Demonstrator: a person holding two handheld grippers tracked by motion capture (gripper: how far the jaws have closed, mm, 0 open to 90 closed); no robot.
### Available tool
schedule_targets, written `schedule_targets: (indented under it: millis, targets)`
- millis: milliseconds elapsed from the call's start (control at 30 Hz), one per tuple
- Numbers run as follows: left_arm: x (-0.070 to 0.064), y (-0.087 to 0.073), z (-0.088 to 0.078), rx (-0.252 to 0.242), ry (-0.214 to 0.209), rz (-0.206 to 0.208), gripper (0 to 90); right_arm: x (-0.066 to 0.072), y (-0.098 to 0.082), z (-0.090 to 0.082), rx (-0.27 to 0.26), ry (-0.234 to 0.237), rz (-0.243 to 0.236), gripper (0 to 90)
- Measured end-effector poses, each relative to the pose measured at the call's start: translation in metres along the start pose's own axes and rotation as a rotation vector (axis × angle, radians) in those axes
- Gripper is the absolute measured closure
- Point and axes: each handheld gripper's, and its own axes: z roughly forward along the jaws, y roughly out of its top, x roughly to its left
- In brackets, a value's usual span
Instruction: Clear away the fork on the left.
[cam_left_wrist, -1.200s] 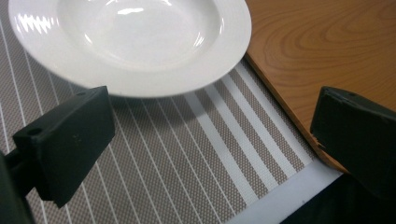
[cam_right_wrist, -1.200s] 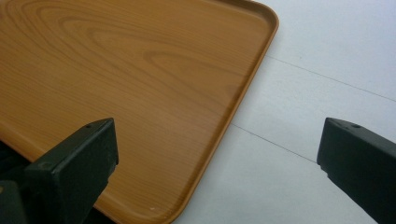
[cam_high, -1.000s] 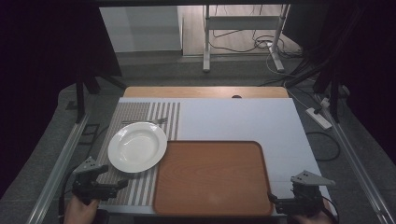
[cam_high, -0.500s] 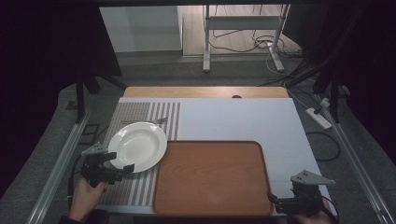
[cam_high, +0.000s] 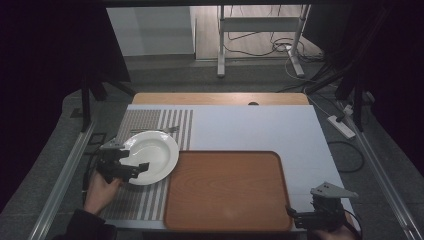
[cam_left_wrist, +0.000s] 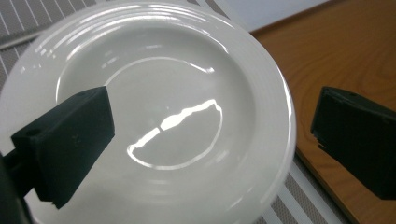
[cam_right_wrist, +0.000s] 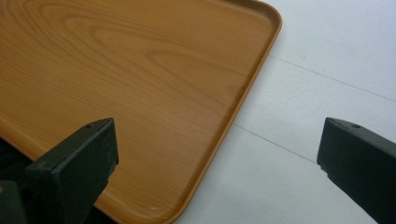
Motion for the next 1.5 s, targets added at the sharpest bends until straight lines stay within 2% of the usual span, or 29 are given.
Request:
schedule_targets:
  millis: [267,333,400,600,767,933,1100,1200,1500]
  targets:
    - [0.007,0.026,0.017,0.027,0.024,-0.002,0.0,0.000,0.000,0.000,-0.002,0.004,-0.004,0.0]
    - [0.011,0.038,0.024,0.038,0.046,0.002,0.0,0.000,0.000,0.000,-0.002,0.005,-0.004,0.0]
    - [0.012,0.041,0.027,0.041,0.054,0.006,0.0,0.000,0.000,0.000,-0.004,0.008,-0.006,0.0]
    - [0.028,0.061,0.042,0.043,0.080,-0.009,0.0,-0.001,0.000,0.000,-0.006,0.011,-0.004,0.0]
    - [0.038,0.072,0.053,0.065,0.088,0.001,0.0,-0.001,0.000,0.000,-0.006,0.013,-0.004,0.0]
    - [0.049,0.079,0.061,0.082,0.077,-0.008,0.0,-0.001,0.000,0.000,-0.008,0.017,-0.003,0.0]
    - [0.065,0.090,0.072,0.108,0.097,-0.013,0.0,-0.001,0.000,0.000,-0.008,0.022,-0.002,0.0]
    - [0.071,0.094,0.075,0.112,0.092,-0.019,0.0,-0.001,0.000,0.000,-0.009,0.023,-0.002,0.0]
    - [0.087,0.107,0.097,0.183,0.100,-0.016,0.0,-0.002,0.000,-0.001,-0.008,0.030,-0.001,0.0]
